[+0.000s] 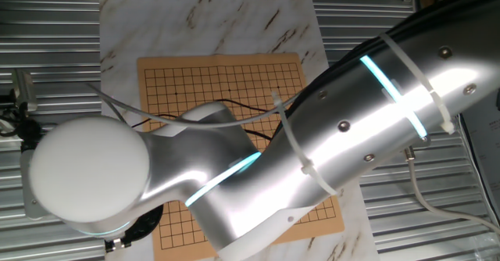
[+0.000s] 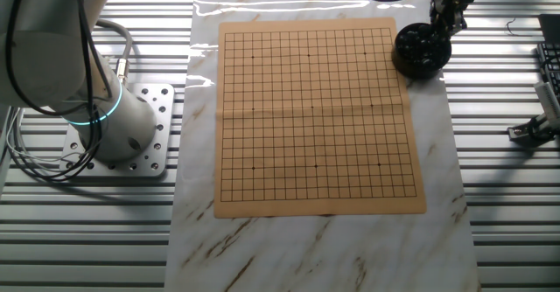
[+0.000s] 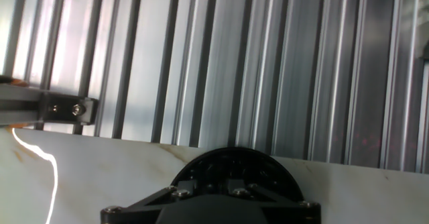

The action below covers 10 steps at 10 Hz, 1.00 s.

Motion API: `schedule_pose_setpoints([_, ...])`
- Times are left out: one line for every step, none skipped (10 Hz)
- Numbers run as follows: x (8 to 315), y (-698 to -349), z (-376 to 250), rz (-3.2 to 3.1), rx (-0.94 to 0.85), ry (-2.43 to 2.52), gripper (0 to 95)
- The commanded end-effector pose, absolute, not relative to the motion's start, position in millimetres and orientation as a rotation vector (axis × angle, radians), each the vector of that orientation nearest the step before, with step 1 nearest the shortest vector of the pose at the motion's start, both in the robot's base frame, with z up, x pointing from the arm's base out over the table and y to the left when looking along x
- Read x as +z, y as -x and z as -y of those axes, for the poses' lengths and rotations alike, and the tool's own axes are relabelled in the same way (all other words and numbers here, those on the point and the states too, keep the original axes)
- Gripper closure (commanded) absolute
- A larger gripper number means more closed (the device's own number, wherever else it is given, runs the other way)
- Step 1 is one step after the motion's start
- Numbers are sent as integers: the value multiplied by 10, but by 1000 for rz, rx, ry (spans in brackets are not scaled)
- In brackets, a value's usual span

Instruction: Play the first move as black on the 3-4 point in the upper right corner of the Go board

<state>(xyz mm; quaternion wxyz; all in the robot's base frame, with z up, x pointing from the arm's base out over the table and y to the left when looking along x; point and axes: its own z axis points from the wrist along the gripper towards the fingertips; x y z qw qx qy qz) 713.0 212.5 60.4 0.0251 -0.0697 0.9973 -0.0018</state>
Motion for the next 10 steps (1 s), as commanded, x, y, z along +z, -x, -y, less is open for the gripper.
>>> schedule_pose_setpoints([612,-7112,-2114,-3084,-5,217,950])
schedule_pose_setpoints([608,-7112,-2108,-3085,-5,219,950])
schedule_pose_setpoints([602,-7114,-2105,-3084,-3,221,950])
schedule_pose_setpoints([600,-7115,-2104,-3084,-10,227,760])
schedule_pose_setpoints([600,-7115,-2103,-3082,-8,227,760])
schedule_pose_setpoints([599,-7115,-2103,-3084,-11,226,760])
schedule_pose_setpoints([598,-7116,-2102,-3082,-10,226,760])
schedule_pose_setpoints([597,-7116,-2101,-3082,-10,228,760])
schedule_pose_setpoints([593,-7116,-2096,-3082,-10,229,760])
schedule_pose_setpoints([591,-7115,-2092,-3082,-10,230,760])
